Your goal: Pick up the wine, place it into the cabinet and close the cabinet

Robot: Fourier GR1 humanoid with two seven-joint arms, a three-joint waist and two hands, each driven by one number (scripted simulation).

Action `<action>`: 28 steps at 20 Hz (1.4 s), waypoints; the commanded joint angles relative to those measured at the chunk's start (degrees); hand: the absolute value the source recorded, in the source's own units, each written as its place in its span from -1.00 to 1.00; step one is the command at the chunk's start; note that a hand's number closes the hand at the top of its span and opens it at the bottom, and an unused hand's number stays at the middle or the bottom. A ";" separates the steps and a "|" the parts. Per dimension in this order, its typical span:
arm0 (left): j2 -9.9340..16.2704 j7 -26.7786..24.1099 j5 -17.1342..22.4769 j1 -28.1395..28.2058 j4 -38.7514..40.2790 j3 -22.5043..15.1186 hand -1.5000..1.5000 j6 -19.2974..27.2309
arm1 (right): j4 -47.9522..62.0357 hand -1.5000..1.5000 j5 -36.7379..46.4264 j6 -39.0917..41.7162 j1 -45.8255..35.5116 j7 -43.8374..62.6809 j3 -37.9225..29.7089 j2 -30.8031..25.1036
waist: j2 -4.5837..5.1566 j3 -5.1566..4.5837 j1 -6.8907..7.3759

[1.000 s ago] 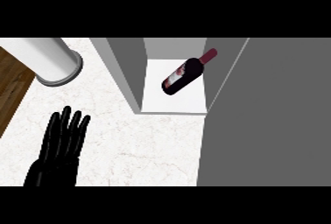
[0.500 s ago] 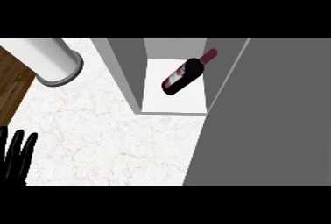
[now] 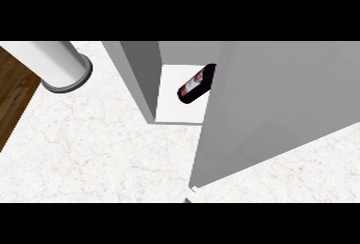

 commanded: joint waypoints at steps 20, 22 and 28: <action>-3.94 6.73 2.83 7.48 1.98 15.27 -1.00 -18.37 | 44.67 1.00 -5.20 -17.66 -46.06 -6.51 -14.16 0.62 | 0.36 0.09 -0.04; -1.60 11.63 5.76 1.31 0.65 14.88 -1.00 -12.86 | 49.37 1.00 -4.42 -19.22 -49.86 -8.66 -15.74 0.62 | 0.59 0.11 -0.74; -4.74 13.92 3.14 -0.69 2.26 11.96 -1.00 -15.24 | 57.58 1.00 -3.37 -14.30 -47.77 -17.93 -21.18 -0.71 | 0.58 0.10 -0.98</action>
